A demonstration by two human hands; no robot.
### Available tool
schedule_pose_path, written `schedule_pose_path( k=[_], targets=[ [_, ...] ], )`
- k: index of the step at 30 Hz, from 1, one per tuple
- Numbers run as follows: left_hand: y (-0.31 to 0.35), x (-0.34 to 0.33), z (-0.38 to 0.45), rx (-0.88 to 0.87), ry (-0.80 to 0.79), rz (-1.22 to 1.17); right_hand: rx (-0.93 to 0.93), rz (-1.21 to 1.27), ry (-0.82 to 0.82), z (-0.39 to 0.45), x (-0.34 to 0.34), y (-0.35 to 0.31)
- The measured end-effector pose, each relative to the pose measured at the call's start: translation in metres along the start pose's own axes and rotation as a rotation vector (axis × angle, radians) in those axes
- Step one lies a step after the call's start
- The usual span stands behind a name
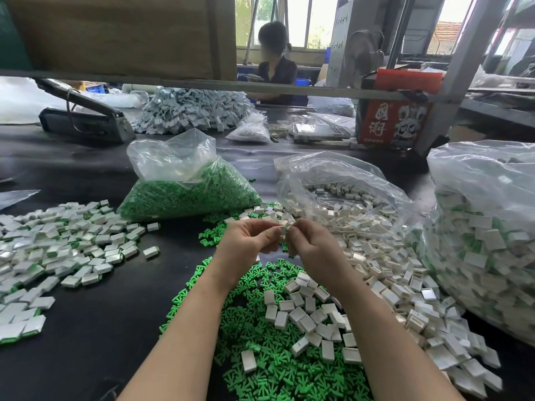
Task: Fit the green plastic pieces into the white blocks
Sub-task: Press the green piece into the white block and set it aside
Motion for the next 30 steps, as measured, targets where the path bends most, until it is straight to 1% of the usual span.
schedule_pose_path(
  k=[1, 3, 5, 10, 15, 19, 25, 27, 30],
  targets=[
    [0.000, 0.000, 0.001, -0.014, -0.009, 0.056, 0.009, -0.016, -0.011, 0.000, -0.001, 0.000],
    [-0.002, 0.000, 0.001, -0.028, -0.048, 0.192, 0.012, 0.027, -0.028, -0.001, -0.001, -0.002],
    [-0.005, -0.005, -0.001, -0.012, -0.105, 0.263, 0.017, 0.067, -0.036, -0.002, -0.002, -0.003],
    [-0.008, -0.020, -0.011, 0.081, -0.203, 0.139, -0.003, 0.172, -0.050, -0.002, -0.005, -0.005],
    [-0.010, -0.023, -0.014, 0.120, -0.229, 0.048, -0.043, 0.196, -0.101, -0.002, -0.011, 0.002],
    [-0.010, -0.024, -0.015, 0.125, -0.242, 0.107, -0.060, 0.153, -0.109, -0.003, -0.012, 0.008],
    [-0.010, -0.026, -0.014, 0.108, -0.221, 0.142, -0.003, 0.086, -0.040, -0.001, -0.012, 0.004],
    [-0.009, -0.025, -0.014, 0.097, -0.228, 0.165, -0.019, 0.116, -0.053, -0.001, -0.012, 0.006],
    [-0.009, -0.026, -0.015, 0.095, -0.253, 0.187, -0.051, 0.130, -0.117, -0.002, -0.013, 0.009]
  ],
)
Point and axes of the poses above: each hand's wrist, its own z-axis towards the middle knuckle, its own x-axis out of the back of the hand, y = z × x, the point moved 8 cm from there along z, towards the middle knuckle, and after that the axes turned 7 degrees about y, right-handed, at the moved point
